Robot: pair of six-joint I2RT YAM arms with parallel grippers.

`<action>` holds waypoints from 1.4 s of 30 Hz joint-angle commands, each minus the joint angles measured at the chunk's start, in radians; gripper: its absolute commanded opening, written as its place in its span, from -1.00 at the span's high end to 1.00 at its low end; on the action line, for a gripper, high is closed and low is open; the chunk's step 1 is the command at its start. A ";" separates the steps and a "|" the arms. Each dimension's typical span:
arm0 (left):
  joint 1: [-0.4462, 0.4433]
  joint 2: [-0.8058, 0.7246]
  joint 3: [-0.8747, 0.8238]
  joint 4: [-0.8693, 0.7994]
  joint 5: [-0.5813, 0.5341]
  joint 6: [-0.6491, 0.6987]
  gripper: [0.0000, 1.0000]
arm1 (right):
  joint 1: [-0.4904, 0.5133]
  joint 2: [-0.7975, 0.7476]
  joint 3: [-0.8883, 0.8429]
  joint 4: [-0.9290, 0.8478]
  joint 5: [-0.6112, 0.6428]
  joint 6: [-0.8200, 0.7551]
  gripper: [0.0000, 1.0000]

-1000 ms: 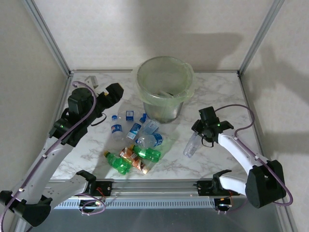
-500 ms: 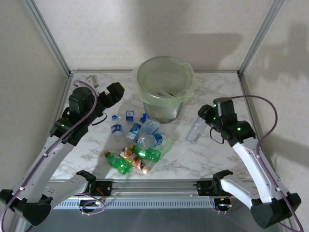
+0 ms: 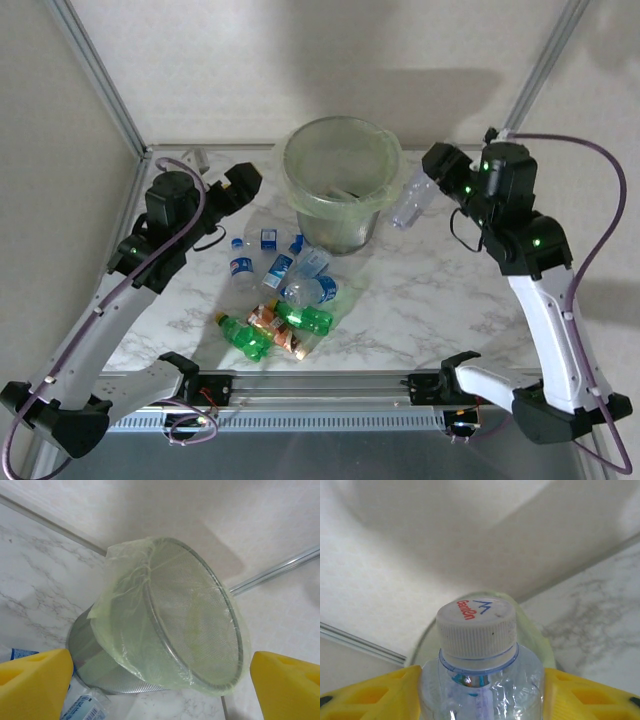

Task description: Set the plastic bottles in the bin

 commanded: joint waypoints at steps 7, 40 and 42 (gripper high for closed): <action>0.019 0.008 0.058 -0.014 -0.035 0.030 -0.85 | 0.046 0.197 0.153 0.166 -0.058 -0.039 -0.21; 0.126 0.079 0.067 -0.013 -0.038 0.085 -0.93 | 0.169 0.748 0.526 0.069 -0.093 -0.040 -0.60; 0.128 0.054 0.048 -0.026 -0.050 0.076 -0.91 | 0.178 0.724 0.525 0.065 -0.095 -0.051 -0.60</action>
